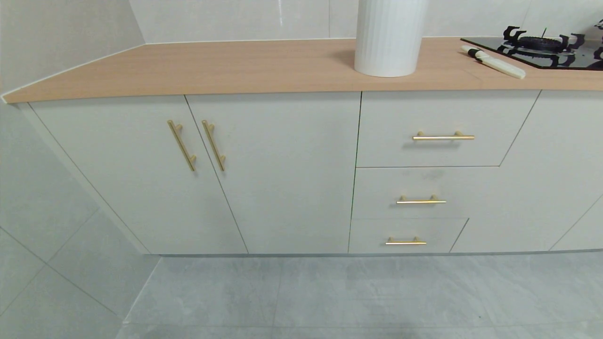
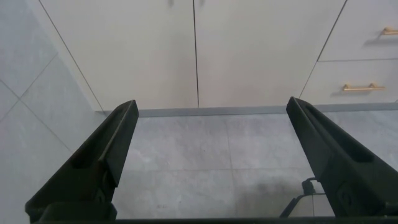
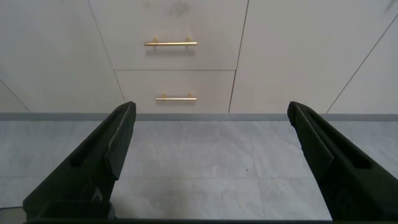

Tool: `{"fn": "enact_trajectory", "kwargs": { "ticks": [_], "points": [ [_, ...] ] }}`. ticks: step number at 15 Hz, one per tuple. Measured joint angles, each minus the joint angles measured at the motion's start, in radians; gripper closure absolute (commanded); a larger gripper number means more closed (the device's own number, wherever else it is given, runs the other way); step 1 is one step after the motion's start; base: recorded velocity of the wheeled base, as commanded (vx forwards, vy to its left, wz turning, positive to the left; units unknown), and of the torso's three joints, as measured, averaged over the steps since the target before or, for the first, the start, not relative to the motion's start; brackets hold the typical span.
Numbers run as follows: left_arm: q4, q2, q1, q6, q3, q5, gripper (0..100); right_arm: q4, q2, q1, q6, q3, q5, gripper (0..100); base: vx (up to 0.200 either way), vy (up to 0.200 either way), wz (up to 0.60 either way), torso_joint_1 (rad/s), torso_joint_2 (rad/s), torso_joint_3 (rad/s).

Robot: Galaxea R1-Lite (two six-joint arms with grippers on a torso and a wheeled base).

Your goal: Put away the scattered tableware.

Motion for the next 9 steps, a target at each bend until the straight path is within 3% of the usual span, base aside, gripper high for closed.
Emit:
{"fn": "enact_trajectory", "kwargs": {
  "ticks": [9],
  "points": [
    [0.000, 0.000, 0.000, 0.000, 0.000, 0.000, 0, 0.001, 0.000, 0.000, 0.000, 0.000, 0.000, 0, 0.200, 0.000, 0.00, 0.002, 0.00, 0.003]
  ]
}}
